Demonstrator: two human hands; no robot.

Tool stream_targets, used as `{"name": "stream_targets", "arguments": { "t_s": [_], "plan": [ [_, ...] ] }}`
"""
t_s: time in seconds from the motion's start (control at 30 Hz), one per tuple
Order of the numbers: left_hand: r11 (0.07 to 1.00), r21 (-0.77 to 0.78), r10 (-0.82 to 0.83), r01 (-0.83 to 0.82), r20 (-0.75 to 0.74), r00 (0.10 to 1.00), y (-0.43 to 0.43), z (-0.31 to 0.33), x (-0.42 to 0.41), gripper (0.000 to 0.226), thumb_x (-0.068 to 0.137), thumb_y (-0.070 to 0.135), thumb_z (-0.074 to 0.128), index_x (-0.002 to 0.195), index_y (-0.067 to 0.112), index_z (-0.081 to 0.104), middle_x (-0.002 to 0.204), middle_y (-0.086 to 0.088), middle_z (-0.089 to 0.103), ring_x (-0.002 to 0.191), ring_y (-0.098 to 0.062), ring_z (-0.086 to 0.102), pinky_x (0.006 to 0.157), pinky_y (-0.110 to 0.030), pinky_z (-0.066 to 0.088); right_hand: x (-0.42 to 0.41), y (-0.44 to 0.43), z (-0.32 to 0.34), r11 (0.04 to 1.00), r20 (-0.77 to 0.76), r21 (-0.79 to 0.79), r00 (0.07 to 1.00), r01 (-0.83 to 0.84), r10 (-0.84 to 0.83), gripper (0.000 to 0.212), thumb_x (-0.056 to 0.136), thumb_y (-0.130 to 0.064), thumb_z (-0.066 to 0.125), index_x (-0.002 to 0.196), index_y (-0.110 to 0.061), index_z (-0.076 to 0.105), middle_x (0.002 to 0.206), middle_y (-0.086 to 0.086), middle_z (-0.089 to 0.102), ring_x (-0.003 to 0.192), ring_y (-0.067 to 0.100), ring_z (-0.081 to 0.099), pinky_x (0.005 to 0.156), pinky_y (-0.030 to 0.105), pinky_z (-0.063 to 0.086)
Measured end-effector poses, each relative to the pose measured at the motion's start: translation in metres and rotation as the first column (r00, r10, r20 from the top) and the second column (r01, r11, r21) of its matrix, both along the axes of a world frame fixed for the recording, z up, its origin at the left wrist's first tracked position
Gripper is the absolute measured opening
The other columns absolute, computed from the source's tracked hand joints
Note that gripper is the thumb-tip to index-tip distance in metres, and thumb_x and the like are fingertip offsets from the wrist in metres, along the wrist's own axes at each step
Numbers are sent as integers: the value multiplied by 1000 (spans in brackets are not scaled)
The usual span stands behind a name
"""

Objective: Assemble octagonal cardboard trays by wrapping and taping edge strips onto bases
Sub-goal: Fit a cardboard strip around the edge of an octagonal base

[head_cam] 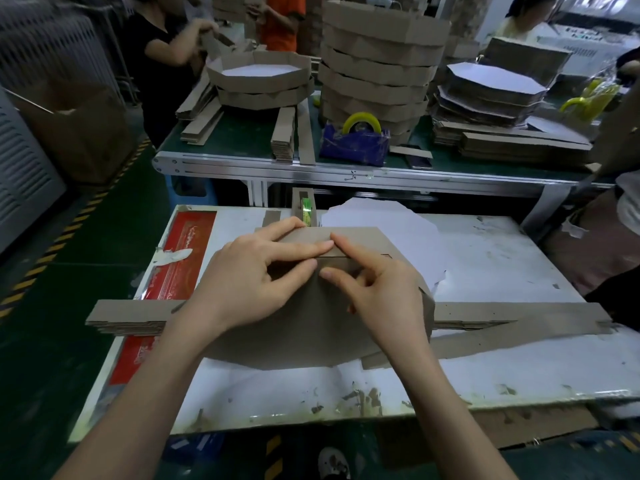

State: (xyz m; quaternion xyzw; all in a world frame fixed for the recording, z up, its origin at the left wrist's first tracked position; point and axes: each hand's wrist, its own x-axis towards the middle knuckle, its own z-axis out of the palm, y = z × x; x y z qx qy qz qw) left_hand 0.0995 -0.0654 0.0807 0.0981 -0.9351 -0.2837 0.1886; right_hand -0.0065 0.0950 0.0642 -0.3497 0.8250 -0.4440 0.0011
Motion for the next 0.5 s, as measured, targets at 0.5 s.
{"name": "stream_targets", "arguments": {
  "t_s": [0.5],
  "plan": [
    [956,-272,67,-109,-160,985,5,-7,-19,38,86,46,56,122,36,64,124,3,66,115,-26,55,95,-37,34,-28,14,7,961,-111,-253,990,-114,88,34,91,-26,67,125,-31,66,58,-14,64,56,3,59,62,9,43]
  ]
}}
